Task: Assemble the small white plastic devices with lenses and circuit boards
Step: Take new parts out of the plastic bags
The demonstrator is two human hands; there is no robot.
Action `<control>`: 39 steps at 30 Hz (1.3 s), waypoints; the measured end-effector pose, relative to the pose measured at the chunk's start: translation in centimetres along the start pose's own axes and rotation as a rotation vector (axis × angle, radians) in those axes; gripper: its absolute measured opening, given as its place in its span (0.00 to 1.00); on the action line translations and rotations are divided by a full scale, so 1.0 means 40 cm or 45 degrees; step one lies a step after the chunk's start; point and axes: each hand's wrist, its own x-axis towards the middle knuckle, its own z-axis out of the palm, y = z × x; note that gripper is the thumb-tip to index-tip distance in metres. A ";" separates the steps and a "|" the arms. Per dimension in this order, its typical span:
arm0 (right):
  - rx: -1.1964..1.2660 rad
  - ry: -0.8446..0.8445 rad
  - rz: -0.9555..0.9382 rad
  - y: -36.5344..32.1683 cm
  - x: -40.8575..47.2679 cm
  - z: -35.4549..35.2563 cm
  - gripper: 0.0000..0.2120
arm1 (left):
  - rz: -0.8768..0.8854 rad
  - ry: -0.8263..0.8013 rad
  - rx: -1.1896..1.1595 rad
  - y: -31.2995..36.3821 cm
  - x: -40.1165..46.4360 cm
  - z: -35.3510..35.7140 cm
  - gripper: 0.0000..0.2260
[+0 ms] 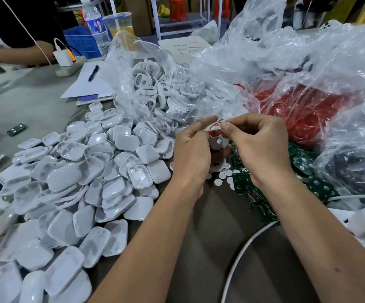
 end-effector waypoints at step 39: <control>0.381 -0.050 0.314 -0.001 -0.006 0.000 0.10 | 0.258 -0.029 0.146 -0.023 0.009 -0.019 0.10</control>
